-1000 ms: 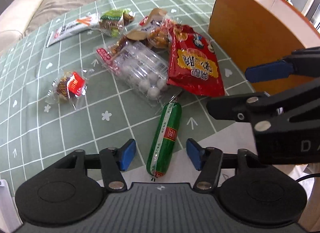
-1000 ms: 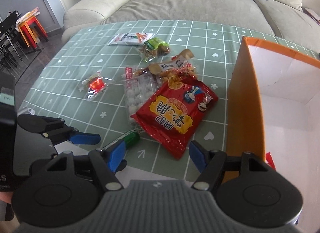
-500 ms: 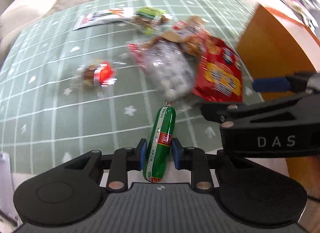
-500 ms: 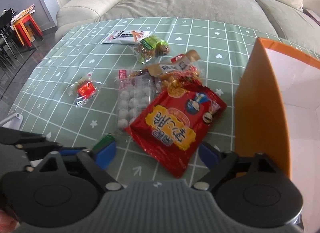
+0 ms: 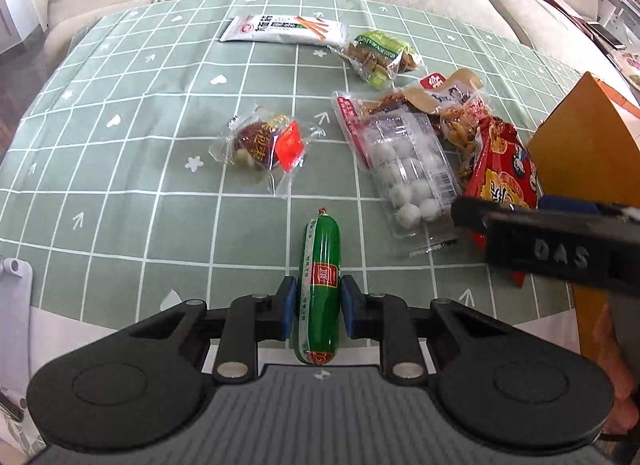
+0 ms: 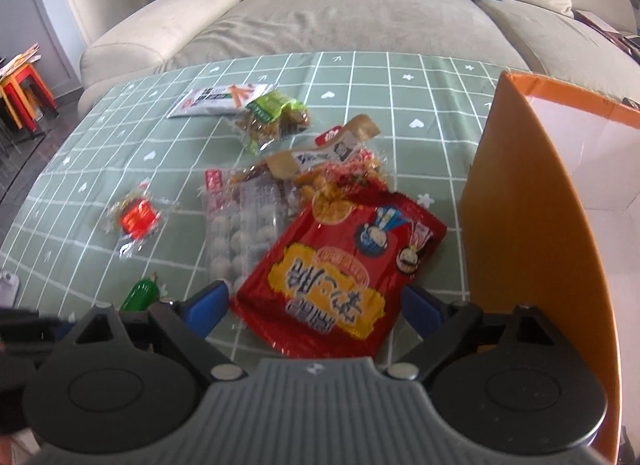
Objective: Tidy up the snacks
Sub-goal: 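Grasp the green sausage with left tool while right tool grasps the red puffed-snack bag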
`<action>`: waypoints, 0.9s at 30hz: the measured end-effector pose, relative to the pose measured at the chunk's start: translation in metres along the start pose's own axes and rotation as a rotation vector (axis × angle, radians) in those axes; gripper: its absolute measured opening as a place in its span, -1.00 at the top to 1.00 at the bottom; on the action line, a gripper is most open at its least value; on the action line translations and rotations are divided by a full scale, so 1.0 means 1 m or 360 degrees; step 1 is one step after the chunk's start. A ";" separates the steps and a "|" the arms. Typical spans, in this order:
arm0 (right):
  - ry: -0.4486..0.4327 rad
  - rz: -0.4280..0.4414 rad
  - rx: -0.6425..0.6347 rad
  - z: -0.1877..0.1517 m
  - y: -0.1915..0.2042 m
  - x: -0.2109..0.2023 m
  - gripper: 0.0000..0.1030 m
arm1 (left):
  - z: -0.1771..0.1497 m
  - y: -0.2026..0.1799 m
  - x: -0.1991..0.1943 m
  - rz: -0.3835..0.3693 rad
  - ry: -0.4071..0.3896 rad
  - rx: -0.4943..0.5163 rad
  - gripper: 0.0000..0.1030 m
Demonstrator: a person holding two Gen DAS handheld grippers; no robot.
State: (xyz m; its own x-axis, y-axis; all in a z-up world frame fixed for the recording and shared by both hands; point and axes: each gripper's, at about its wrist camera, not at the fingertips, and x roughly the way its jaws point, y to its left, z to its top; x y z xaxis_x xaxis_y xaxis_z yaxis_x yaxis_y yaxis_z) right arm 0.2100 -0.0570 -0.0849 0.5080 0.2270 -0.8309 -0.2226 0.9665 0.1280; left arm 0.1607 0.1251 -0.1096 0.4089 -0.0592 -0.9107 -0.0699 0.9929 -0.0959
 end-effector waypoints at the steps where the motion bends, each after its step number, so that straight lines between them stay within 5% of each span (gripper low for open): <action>1: 0.0016 -0.0025 -0.0008 0.002 0.001 0.004 -0.75 | 0.000 0.000 0.001 -0.0004 0.0006 -0.0005 0.50; 4: 0.0101 -0.0106 -0.0026 0.002 0.007 0.019 -0.77 | 0.000 0.000 0.004 -0.0014 0.0014 -0.0012 0.50; 17: 0.0150 0.0042 0.0062 -0.011 -0.007 -0.004 -0.54 | -0.003 0.000 0.002 -0.0039 0.0033 -0.0033 0.50; 27: 0.0259 0.0368 0.0056 -0.026 -0.009 -0.036 -0.54 | -0.017 0.003 -0.007 -0.0090 0.0089 -0.0092 0.51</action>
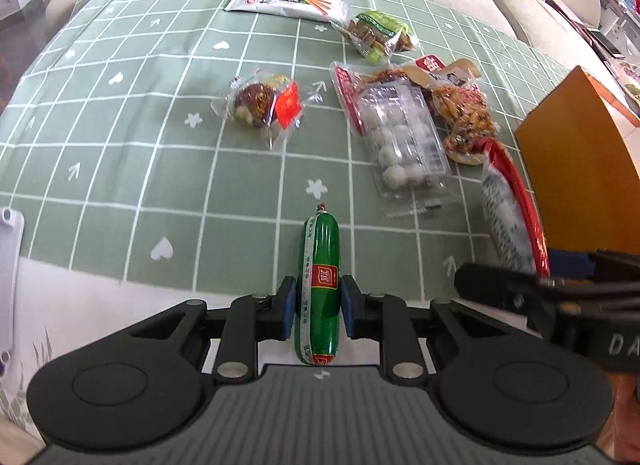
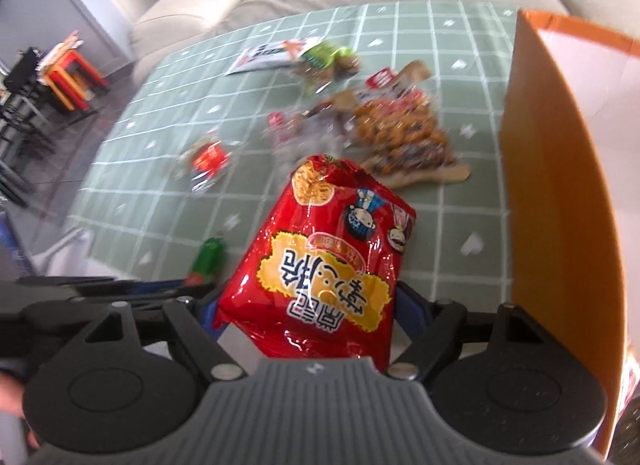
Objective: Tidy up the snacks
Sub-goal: 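Grasp the green sausage with left tool while right tool grasps the red puffed-snack bag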
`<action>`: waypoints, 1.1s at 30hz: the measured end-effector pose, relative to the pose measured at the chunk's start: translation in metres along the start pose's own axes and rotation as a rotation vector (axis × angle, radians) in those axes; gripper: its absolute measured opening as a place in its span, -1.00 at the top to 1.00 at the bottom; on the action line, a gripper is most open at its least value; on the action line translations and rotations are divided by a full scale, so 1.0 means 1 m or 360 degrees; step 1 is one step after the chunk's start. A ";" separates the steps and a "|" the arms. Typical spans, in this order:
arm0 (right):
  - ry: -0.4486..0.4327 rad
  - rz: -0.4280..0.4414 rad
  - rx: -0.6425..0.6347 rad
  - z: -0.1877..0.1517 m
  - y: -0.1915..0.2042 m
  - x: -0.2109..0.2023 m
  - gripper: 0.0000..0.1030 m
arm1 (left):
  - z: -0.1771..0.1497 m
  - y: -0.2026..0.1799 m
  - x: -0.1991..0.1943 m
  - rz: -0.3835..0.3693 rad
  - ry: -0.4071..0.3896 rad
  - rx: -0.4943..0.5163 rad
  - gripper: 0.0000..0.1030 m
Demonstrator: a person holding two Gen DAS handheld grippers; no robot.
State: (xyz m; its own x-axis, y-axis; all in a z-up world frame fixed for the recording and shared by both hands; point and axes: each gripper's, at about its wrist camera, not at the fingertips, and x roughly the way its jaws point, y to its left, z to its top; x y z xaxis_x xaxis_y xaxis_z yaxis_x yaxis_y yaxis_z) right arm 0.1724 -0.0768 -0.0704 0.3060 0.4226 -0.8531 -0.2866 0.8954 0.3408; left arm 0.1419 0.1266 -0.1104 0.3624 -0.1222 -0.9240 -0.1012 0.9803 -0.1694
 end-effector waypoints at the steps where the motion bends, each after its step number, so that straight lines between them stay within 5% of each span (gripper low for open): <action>1: 0.0010 -0.0007 0.0001 -0.003 0.001 -0.001 -0.55 | -0.002 -0.001 -0.001 -0.0003 0.0004 0.0003 0.51; 11: 0.0078 -0.0072 -0.0117 -0.038 0.010 -0.009 -0.53 | -0.022 -0.011 -0.007 -0.0033 0.0052 0.0020 0.51; 18: 0.0122 0.0162 0.0020 -0.048 -0.001 -0.020 -0.54 | -0.029 -0.011 -0.010 0.0008 0.0082 0.0043 0.49; 33: 0.0111 -0.0153 -0.0229 -0.067 0.016 -0.016 -0.72 | -0.036 -0.015 -0.013 0.0031 0.0067 0.0098 0.35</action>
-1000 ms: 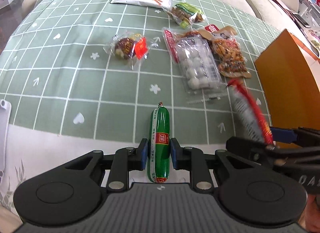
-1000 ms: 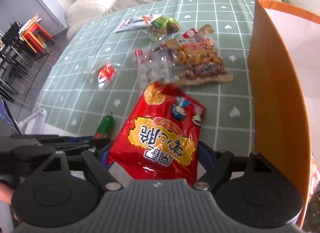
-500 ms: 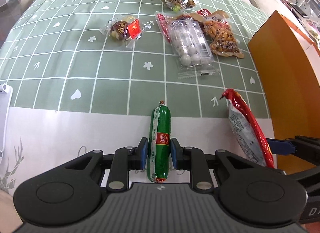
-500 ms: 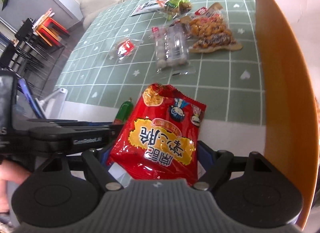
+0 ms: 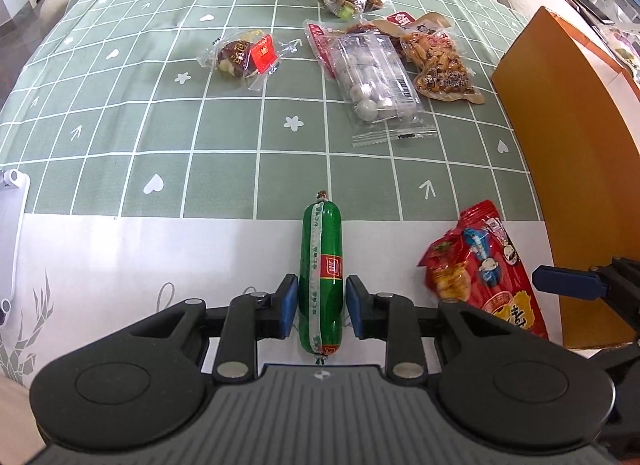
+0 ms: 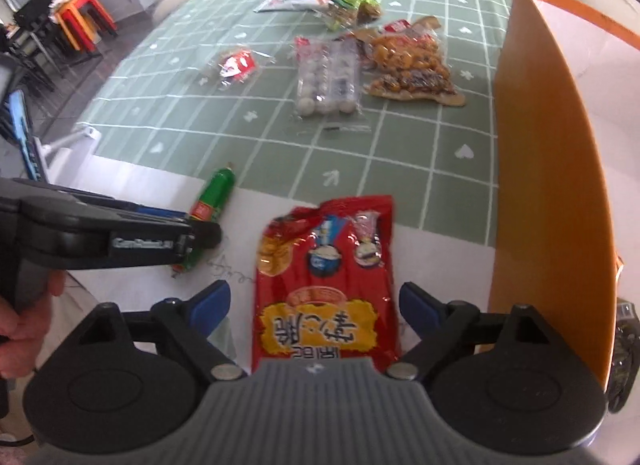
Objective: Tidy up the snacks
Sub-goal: 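Grasp the green sausage with left tool while right tool grasps the red puffed-snack bag, then carry the sausage and red bag over the orange box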
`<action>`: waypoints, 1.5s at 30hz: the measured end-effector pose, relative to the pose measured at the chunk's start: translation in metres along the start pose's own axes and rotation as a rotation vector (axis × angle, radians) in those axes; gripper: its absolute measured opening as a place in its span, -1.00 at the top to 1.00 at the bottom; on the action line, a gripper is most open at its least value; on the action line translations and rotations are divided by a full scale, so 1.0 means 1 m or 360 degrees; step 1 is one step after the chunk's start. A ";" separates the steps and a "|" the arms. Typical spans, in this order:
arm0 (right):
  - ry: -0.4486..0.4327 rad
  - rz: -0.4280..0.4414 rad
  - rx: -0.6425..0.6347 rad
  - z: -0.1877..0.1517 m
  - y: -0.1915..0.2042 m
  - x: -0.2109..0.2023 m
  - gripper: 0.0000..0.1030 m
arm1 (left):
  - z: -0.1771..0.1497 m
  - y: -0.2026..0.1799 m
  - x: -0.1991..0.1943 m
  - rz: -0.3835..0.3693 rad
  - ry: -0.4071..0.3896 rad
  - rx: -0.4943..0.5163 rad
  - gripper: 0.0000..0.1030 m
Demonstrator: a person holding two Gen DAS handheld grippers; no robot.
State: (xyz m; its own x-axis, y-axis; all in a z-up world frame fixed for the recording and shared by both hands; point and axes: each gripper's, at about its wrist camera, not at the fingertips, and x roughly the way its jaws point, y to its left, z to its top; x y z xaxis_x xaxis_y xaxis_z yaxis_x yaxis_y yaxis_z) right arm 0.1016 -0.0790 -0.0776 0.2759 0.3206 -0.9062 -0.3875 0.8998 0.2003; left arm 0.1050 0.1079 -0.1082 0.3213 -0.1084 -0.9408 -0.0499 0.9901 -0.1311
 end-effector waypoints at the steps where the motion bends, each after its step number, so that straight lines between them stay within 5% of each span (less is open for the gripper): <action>1: 0.0014 -0.0015 0.0005 0.000 0.000 0.002 -0.71 | 0.000 0.000 0.000 -0.0001 -0.0001 0.0005 0.35; 11: 0.0084 -0.0038 0.0018 -0.001 0.002 0.012 -0.35 | -0.001 0.002 -0.002 -0.0041 -0.0008 0.0011 0.51; 25: 0.0090 -0.0045 -0.0130 0.022 0.015 -0.015 -0.33 | 0.013 -0.003 -0.022 -0.0008 0.0067 0.0006 0.52; 33: 0.0072 -0.0015 -0.0248 0.049 0.002 -0.053 -0.33 | 0.039 -0.027 -0.049 -0.0052 0.0161 0.0200 0.52; 45: 0.0023 -0.0032 -0.0262 0.078 -0.052 -0.119 -0.33 | 0.088 -0.125 -0.094 -0.0113 0.0059 0.0549 0.52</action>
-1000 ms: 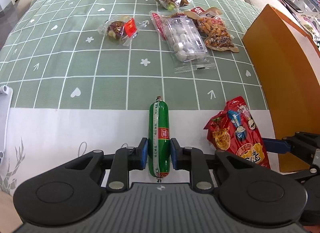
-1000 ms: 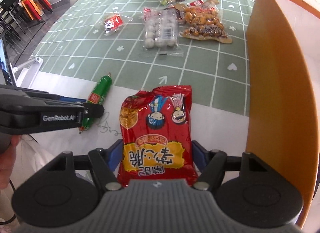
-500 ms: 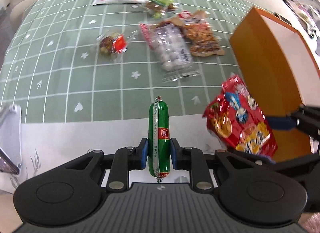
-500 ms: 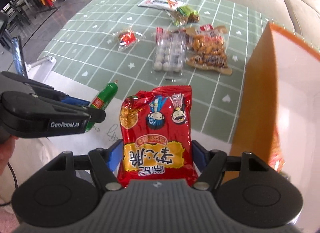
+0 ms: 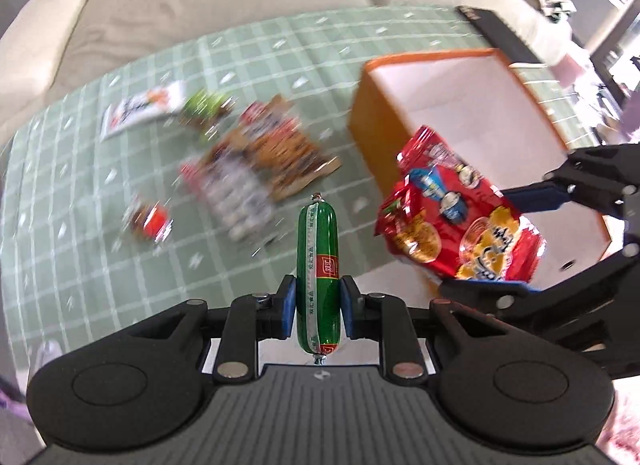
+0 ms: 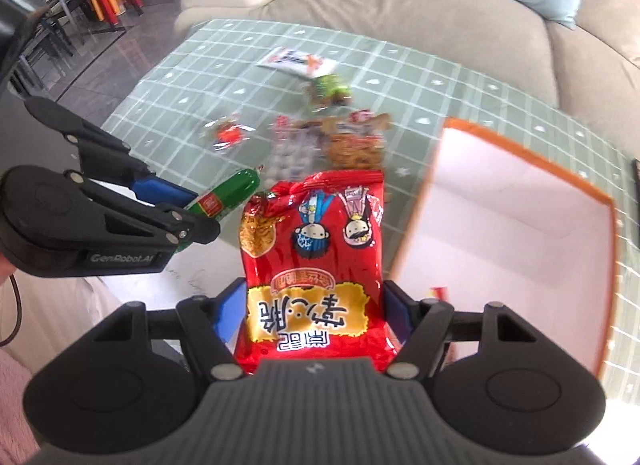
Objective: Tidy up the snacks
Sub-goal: 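Carry the sausage and red bag over the orange box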
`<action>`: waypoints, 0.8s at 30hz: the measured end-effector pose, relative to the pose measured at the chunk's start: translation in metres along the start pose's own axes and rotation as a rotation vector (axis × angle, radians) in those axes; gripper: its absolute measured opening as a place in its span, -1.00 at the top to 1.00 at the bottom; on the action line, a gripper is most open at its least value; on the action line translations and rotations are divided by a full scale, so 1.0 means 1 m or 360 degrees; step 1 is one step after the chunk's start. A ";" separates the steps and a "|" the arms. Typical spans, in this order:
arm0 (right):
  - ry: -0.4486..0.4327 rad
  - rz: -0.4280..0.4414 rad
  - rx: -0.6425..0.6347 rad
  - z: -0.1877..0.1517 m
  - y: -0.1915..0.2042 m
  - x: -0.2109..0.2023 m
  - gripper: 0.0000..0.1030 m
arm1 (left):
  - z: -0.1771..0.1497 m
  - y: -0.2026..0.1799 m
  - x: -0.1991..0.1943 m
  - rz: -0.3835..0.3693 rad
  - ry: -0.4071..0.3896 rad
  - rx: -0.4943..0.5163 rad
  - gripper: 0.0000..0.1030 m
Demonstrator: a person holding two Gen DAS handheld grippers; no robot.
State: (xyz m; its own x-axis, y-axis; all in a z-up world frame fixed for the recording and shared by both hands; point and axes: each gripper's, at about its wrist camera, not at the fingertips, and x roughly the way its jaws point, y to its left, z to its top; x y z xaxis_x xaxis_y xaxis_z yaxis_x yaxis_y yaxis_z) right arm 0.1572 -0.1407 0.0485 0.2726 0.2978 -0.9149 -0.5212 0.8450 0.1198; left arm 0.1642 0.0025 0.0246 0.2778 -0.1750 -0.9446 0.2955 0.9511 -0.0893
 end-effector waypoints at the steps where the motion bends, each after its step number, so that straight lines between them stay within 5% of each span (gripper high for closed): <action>1: 0.0002 -0.0020 0.0009 -0.001 -0.008 -0.003 -0.33 | 0.007 -0.008 -0.002 -0.0019 -0.0012 0.0008 0.52; 11: 0.0017 -0.0236 0.0210 -0.037 -0.087 -0.009 -0.33 | 0.070 -0.099 0.007 -0.0141 -0.0073 0.0283 0.52; 24: 0.0118 -0.0293 0.0233 -0.072 -0.134 0.042 -0.33 | 0.099 -0.152 0.101 -0.0086 0.0202 0.0562 0.52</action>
State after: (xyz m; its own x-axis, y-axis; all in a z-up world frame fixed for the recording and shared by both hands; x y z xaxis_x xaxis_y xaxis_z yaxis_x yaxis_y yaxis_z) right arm 0.1803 -0.2735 -0.0339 0.2892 0.1043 -0.9516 -0.3440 0.9390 -0.0016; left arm 0.2373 -0.1850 -0.0258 0.1441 -0.1683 -0.9751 0.6095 0.7914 -0.0466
